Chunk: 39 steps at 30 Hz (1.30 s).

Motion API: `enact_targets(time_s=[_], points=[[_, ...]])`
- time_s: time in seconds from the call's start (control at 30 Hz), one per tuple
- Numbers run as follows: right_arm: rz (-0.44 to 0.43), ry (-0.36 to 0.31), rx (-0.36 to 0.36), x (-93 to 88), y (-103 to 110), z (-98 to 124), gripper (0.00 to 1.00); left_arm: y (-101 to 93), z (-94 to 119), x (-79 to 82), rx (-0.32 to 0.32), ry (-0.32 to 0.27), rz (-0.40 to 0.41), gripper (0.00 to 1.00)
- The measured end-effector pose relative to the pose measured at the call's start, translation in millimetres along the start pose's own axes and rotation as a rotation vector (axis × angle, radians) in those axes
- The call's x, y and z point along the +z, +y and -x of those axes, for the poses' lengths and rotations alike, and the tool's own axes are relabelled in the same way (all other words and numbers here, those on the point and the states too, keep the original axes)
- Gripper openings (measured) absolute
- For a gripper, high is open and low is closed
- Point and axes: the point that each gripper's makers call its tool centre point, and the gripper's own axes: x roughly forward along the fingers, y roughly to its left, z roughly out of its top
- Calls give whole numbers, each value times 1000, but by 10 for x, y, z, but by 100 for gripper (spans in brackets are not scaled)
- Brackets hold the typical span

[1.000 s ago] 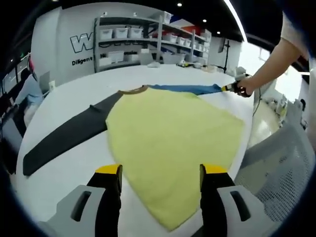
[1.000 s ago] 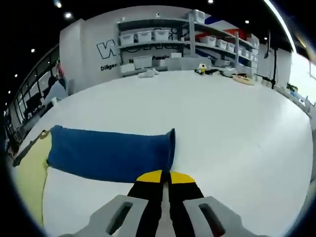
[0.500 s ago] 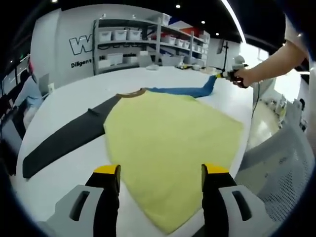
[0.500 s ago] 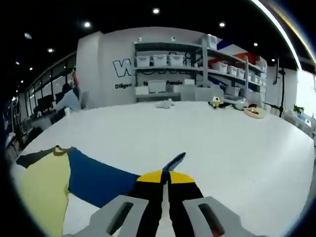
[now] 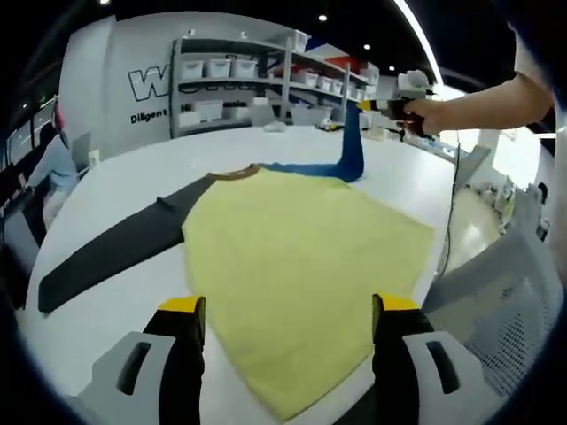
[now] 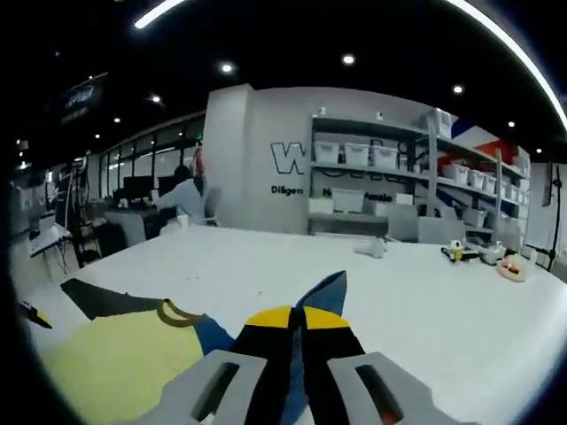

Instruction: Fold the garment on the visible template until the final outline fits inside the template.

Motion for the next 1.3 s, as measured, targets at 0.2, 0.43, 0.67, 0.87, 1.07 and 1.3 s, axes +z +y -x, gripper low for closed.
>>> enact_targets(time_s=[0.2,0.43,0.67,0.87,1.07,1.3], points=[[29,-22,112,160,542,-250,0,6,27,-11,15,-9,23,80],[44,-14,228,121,1135,-471,0,45,56,13,31,-21,26,80],[93,18,331,-29,1670,-622,0,62,62,28,38,-30,26,80],[121,41,393,-141,2080,-690,0,81,64,26,43,-31,31,80],[144,74,434,-338,2412,-779,0,88,60,16,45,-27,34,80],[179,110,483,-555,2743,-836,0,117,73,12,53,-27,41,80]])
